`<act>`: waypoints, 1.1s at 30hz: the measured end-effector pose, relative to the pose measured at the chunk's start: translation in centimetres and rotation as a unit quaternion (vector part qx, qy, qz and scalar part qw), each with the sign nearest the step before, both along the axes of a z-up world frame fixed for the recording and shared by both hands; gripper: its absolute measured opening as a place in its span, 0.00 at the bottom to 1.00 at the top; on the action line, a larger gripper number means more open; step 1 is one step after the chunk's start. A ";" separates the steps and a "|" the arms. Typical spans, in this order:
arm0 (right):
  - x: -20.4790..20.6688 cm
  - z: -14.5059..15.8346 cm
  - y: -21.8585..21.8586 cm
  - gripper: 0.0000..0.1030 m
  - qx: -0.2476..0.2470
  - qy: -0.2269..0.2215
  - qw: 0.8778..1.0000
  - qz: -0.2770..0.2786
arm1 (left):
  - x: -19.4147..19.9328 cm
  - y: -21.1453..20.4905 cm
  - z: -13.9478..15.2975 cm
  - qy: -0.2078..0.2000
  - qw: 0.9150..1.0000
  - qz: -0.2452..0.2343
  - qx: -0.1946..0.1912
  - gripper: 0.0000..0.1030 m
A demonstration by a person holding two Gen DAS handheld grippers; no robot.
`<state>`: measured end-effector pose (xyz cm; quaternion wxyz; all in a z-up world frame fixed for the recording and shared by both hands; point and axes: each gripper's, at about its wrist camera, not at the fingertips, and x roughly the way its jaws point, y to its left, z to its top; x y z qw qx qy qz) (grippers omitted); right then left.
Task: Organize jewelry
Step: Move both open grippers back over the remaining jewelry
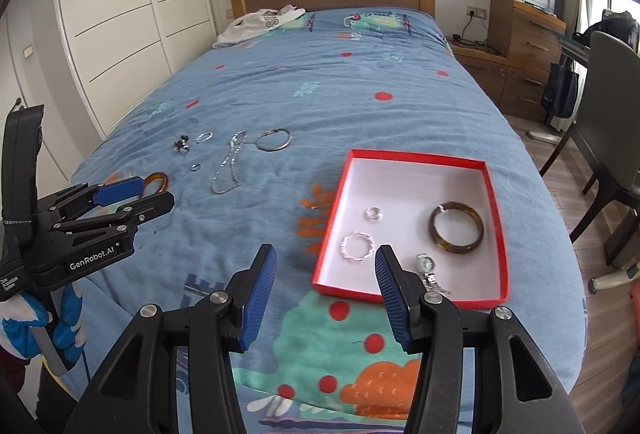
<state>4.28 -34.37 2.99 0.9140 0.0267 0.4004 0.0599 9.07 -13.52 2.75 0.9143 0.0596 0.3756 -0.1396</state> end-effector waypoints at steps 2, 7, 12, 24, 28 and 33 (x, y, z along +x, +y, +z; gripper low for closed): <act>0.0 0.1 1.0 0.49 0.004 0.002 1.000 0.006 | -0.1 1.3 0.0 -0.001 1.000 0.011 0.001 0.51; 0.7 -0.1 3.6 0.49 0.006 0.005 1.000 0.023 | 0.3 4.2 -0.3 -0.001 0.999 0.035 -0.003 0.51; 1.5 -0.5 5.8 0.49 0.013 0.006 0.999 0.035 | 0.9 6.4 -0.6 -0.002 0.998 0.055 -0.001 0.51; 4.1 -2.1 9.0 0.49 0.025 0.021 0.998 0.055 | 2.7 9.6 -2.2 0.006 0.995 0.094 0.012 0.51; 5.1 -2.9 9.7 0.49 0.027 0.029 0.997 0.060 | 3.4 10.6 -2.9 0.012 0.994 0.105 0.009 0.51; 6.5 -4.0 10.6 0.49 0.031 0.039 0.996 0.069 | 4.6 13.7 -4.4 0.031 0.990 0.139 -0.004 0.51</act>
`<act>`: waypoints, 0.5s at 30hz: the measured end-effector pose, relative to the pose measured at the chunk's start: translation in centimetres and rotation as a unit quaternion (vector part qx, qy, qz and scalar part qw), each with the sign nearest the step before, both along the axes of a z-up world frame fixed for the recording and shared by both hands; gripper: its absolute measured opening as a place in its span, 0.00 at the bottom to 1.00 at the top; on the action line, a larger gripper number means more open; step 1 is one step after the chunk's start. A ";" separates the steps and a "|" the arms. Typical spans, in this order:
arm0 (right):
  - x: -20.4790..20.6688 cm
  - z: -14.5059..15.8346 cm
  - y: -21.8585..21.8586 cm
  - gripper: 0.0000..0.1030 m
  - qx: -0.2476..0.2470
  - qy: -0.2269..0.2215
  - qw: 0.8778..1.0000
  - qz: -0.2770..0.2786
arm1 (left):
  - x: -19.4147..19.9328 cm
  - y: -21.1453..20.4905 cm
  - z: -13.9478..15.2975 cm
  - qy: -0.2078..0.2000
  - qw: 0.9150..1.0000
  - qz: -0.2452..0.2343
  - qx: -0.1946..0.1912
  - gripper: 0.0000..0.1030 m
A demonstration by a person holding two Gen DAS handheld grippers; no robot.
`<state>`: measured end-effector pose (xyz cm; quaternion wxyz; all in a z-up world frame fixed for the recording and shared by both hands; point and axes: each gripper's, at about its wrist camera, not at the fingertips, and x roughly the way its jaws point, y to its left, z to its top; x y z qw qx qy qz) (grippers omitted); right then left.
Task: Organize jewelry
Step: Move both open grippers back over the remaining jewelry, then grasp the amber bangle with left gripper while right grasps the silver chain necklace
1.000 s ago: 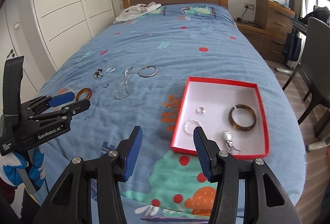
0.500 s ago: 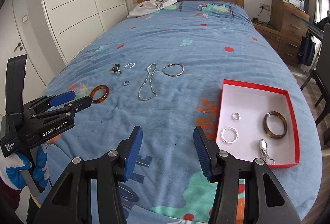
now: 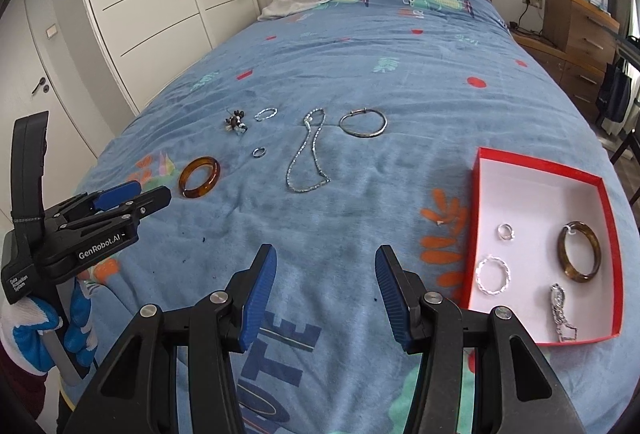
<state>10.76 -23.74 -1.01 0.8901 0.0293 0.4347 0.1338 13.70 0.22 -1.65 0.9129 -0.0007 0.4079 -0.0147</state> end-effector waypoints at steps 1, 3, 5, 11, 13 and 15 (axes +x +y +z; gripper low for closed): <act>0.3 -0.2 0.1 0.49 0.001 0.002 1.000 0.001 | 0.2 0.7 -0.4 0.002 1.000 0.007 0.000 0.51; 0.9 -0.8 0.5 0.49 0.004 0.007 1.000 0.004 | 0.7 2.2 -1.1 0.007 1.000 0.022 -0.004 0.51; 1.5 -1.3 0.8 0.49 0.007 0.011 1.000 0.008 | 1.2 3.6 -1.8 0.013 0.999 0.036 -0.009 0.51; 3.9 -2.9 2.3 0.49 0.013 0.022 0.999 0.023 | 2.5 6.5 -3.3 0.017 0.998 0.059 -0.022 0.51; 4.8 -3.3 2.9 0.49 0.016 0.025 0.999 0.028 | 2.8 7.0 -3.6 0.013 0.998 0.060 -0.033 0.51; 5.5 -3.6 3.3 0.49 0.018 0.026 0.999 0.032 | 3.0 7.3 -3.8 0.009 0.997 0.056 -0.046 0.51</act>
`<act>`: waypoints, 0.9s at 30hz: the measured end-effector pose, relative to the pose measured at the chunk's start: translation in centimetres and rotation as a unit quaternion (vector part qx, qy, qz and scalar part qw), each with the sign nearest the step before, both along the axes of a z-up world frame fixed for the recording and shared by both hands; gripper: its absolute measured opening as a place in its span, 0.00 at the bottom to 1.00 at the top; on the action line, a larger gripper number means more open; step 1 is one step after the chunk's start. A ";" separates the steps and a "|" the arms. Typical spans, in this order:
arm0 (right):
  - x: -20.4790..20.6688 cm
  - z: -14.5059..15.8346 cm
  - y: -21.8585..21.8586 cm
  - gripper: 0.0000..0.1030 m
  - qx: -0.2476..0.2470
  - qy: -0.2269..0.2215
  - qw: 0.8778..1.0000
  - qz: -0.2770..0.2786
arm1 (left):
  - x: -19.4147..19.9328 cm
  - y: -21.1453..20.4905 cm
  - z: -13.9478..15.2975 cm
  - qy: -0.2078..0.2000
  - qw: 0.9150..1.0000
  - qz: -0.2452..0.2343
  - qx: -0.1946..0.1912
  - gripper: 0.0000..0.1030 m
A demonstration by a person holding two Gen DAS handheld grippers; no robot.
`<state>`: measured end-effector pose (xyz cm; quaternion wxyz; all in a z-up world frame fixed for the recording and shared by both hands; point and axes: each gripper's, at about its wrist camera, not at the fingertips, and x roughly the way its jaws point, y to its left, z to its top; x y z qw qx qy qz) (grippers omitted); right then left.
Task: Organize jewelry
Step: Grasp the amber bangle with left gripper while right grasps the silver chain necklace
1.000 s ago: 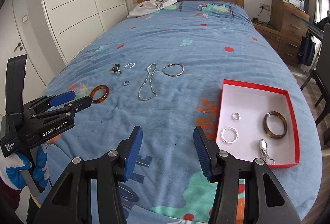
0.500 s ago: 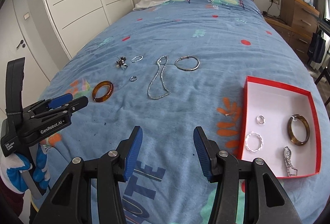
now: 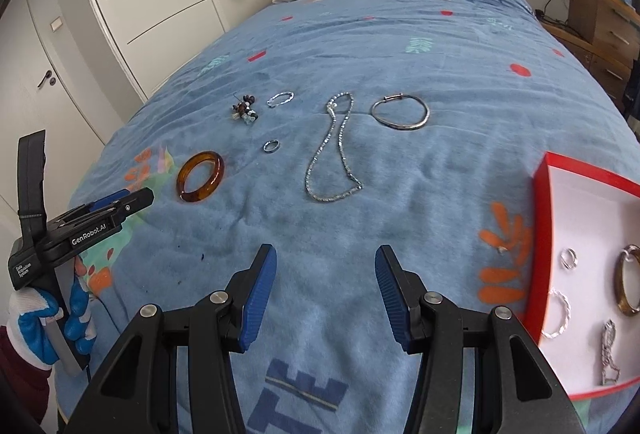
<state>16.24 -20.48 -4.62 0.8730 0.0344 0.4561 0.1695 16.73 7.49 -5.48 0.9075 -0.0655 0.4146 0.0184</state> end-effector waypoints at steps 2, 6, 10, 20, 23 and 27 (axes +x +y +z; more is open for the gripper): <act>0.6 -0.3 0.4 0.49 0.003 0.001 1.000 0.004 | 0.3 -0.1 -0.2 -0.004 1.000 -0.007 -0.004 0.51; 1.9 -0.9 1.2 0.49 0.006 0.003 1.000 0.011 | 0.9 -0.6 -0.4 -0.013 1.000 -0.023 -0.010 0.51; 3.1 -1.3 1.7 0.49 0.008 0.003 1.000 0.018 | 1.9 -0.9 -0.7 -0.020 0.999 -0.036 -0.014 0.51; 7.8 -1.5 3.4 0.49 0.016 -0.009 0.999 0.031 | 5.5 -1.9 -1.8 -0.017 0.998 -0.061 -0.015 0.50; 9.1 -1.9 3.7 0.49 0.018 -0.008 0.999 0.031 | 6.4 -2.4 -2.6 -0.005 0.998 -0.066 -0.012 0.50; 10.6 -2.8 4.0 0.49 0.015 0.000 0.999 0.032 | 7.3 -3.2 -3.8 0.009 0.998 -0.068 0.002 0.49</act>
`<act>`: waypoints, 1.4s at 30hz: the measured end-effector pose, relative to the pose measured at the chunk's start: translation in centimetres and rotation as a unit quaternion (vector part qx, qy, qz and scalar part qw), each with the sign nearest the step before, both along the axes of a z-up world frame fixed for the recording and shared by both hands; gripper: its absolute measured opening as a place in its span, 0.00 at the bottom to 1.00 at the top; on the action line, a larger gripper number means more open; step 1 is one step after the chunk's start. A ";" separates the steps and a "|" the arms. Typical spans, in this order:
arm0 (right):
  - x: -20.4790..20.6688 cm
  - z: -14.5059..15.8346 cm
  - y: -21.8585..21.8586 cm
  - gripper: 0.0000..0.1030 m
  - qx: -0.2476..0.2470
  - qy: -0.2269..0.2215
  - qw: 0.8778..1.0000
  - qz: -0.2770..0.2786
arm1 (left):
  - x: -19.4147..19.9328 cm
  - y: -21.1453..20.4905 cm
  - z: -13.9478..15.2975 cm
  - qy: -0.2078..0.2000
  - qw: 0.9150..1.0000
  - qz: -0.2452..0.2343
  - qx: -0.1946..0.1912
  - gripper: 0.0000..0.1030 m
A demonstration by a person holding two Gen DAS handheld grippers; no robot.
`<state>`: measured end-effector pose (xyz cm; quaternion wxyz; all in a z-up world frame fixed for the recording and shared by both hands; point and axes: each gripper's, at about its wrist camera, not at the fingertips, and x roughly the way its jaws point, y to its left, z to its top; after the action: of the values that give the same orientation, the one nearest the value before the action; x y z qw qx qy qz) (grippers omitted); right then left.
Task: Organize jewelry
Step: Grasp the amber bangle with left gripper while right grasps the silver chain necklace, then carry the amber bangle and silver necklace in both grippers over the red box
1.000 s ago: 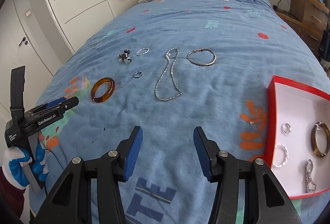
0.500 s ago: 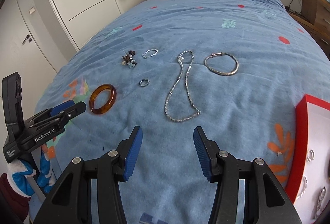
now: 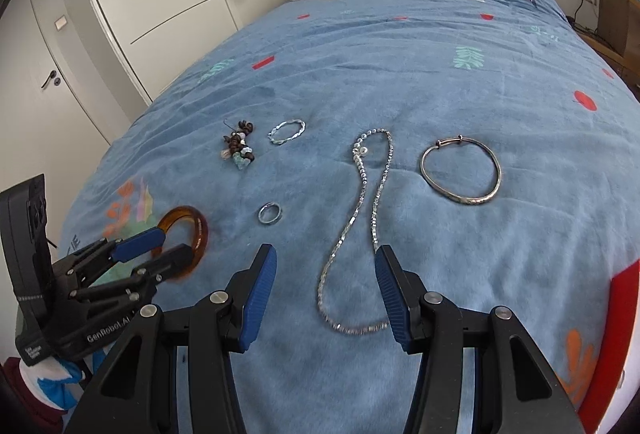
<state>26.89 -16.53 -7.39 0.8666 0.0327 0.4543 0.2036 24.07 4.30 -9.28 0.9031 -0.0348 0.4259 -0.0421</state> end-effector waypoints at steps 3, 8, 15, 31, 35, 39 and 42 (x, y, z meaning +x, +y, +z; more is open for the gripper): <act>1.4 -0.8 0.2 0.49 -0.008 0.010 1.000 -0.003 | 0.8 -0.5 -1.0 0.014 1.000 0.003 0.014 0.41; 3.0 -2.3 0.2 0.49 -0.014 0.030 0.999 -0.013 | 1.5 -0.6 -2.3 0.027 0.999 0.009 0.024 0.30; 3.9 -3.7 1.6 0.42 -0.030 0.035 0.999 0.001 | 2.0 -0.8 -2.7 0.022 1.000 0.003 0.015 0.12; 1.0 -0.9 -0.3 0.04 0.025 0.011 1.000 -0.014 | -0.1 0.0 0.3 0.003 0.999 0.025 -0.024 0.09; -1.1 1.4 -1.3 0.04 0.038 -0.008 0.999 -0.024 | -1.7 -0.3 2.0 -0.007 1.000 0.022 -0.021 0.09; -3.5 4.2 -2.0 0.04 0.041 -0.033 0.998 -0.026 | -3.3 -0.7 3.9 -0.020 0.999 0.016 -0.022 0.09; -5.2 6.3 -2.6 0.04 0.043 -0.048 0.997 -0.030 | -4.6 -1.4 5.5 -0.033 0.999 0.009 -0.021 0.09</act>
<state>21.69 -19.09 -1.08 0.8910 0.0741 0.4017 0.1982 19.49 2.90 -3.74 0.9159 -0.0561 0.3950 -0.0441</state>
